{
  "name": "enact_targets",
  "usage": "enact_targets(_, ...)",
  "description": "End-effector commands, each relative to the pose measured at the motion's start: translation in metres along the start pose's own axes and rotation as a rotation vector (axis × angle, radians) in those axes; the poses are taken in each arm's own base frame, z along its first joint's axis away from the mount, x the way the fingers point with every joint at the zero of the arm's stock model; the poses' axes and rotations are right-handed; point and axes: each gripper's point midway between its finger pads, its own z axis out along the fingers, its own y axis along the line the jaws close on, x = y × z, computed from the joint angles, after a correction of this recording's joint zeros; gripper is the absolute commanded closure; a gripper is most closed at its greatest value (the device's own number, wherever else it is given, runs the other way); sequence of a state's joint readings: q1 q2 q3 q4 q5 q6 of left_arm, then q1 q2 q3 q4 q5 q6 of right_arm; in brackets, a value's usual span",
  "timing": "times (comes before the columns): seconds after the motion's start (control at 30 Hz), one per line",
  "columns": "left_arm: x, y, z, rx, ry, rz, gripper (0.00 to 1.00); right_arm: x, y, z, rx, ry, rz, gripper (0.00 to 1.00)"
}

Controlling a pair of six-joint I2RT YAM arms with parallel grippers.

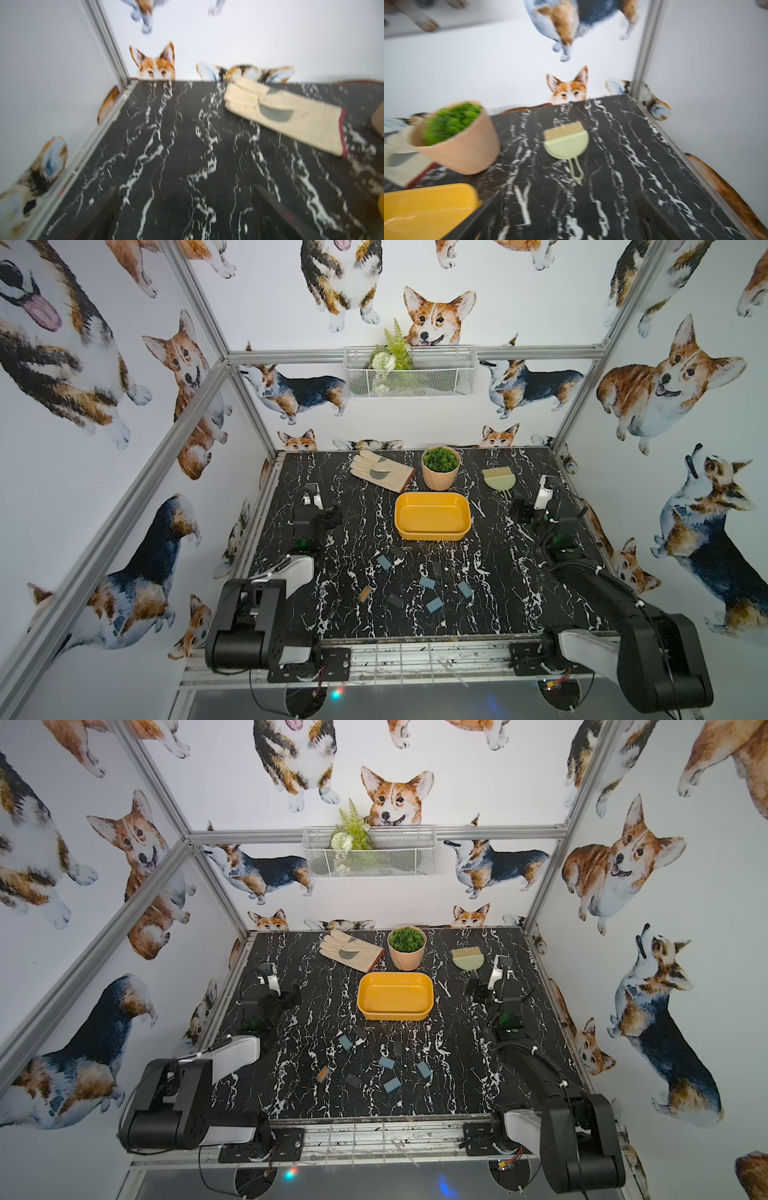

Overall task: Put the eraser in the storage box
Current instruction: Pick up the eraser from the center of the board.

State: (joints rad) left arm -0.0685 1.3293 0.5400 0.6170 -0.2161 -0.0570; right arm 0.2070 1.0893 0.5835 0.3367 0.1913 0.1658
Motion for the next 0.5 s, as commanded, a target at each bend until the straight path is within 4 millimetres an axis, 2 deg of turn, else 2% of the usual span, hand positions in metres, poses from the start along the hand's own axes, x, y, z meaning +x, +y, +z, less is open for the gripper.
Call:
enact_targets(0.0,-0.025,0.038,-0.023,-0.198,0.008,-0.243,0.00,0.023,0.050,-0.026,-0.076,0.195,-0.086,0.01)
enact_targets(0.07,-0.046,0.037,-0.032,-0.133,0.044,-0.325,0.00,0.012,0.084,-0.039,-0.211,0.190,-0.034,0.01)
enact_targets(0.13,-0.062,0.030,-0.033,-0.042,0.131,-0.349,0.00,0.003,0.081,-0.051,-0.197,0.231,0.121,0.00)
enact_targets(0.17,-0.083,0.023,-0.034,-0.003,0.129,-0.351,0.00,0.003,0.077,-0.056,-0.199,0.255,0.160,0.00)
enact_targets(0.2,-0.091,0.018,-0.035,0.025,0.138,-0.355,0.00,0.007,0.073,-0.059,-0.216,0.270,0.185,0.01)
enact_targets(0.23,-0.096,0.015,-0.037,0.039,0.144,-0.367,0.00,0.013,0.074,-0.059,-0.262,0.279,0.203,0.01)
enact_targets(0.27,-0.099,0.012,-0.038,0.052,0.157,-0.378,0.00,0.021,0.084,-0.064,-0.356,0.306,0.198,0.00)
enact_targets(0.33,-0.097,0.009,-0.041,0.058,0.214,-0.406,0.00,0.043,0.087,-0.075,-0.344,0.437,0.169,0.01)
enact_targets(0.47,-0.078,-0.005,-0.047,0.072,0.329,-0.372,0.00,0.093,0.099,-0.115,-0.295,0.668,-0.067,0.00)
